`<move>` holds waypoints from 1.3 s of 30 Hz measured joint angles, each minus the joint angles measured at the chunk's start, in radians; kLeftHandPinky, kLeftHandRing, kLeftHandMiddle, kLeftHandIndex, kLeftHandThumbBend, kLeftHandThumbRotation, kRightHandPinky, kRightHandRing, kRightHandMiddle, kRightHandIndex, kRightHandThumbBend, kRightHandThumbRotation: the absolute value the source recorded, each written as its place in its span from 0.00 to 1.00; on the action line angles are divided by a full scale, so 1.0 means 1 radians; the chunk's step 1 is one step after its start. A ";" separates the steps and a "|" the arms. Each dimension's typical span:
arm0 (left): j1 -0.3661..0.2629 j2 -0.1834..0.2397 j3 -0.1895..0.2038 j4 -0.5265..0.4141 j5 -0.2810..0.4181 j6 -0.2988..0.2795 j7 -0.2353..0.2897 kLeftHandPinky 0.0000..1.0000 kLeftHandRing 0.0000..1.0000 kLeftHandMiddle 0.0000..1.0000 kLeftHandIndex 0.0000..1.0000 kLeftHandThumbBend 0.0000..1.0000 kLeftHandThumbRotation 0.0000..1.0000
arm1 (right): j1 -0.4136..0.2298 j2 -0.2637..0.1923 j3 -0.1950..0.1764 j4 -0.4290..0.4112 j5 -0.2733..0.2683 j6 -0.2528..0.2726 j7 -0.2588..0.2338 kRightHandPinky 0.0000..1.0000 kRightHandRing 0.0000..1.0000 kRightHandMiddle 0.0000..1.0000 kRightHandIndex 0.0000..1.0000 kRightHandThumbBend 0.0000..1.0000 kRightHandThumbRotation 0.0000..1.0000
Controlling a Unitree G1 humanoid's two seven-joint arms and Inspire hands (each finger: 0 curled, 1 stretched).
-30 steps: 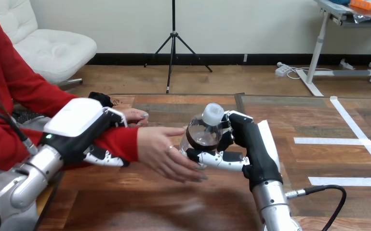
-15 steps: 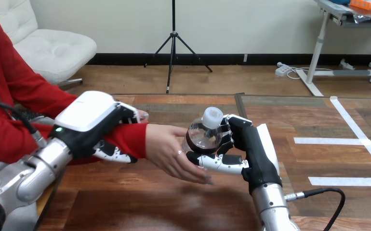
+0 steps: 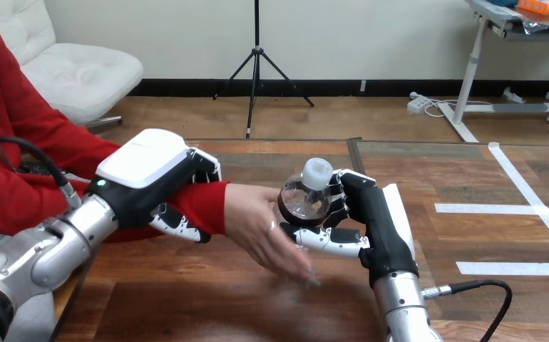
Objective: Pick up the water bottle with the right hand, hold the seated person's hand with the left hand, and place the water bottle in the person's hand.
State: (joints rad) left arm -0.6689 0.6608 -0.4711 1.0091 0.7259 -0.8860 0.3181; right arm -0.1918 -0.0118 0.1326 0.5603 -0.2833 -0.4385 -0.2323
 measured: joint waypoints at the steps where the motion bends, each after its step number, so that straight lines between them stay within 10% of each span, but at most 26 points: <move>1: 0.000 -0.001 0.002 -0.001 -0.004 0.000 -0.004 0.32 0.37 0.43 0.44 0.76 0.05 | 0.000 0.001 0.001 0.000 0.000 0.000 -0.002 0.36 0.41 0.54 0.53 0.85 0.00; 39: -0.001 -0.053 0.064 -0.087 -0.034 -0.001 -0.056 0.30 0.35 0.41 0.43 0.81 0.00 | -0.020 0.026 0.023 0.000 -0.039 0.018 -0.035 0.36 0.38 0.52 0.52 0.85 0.00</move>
State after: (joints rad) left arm -0.6699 0.6083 -0.4076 0.9220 0.6924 -0.8868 0.2621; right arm -0.2121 0.0139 0.1558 0.5600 -0.3227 -0.4201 -0.2668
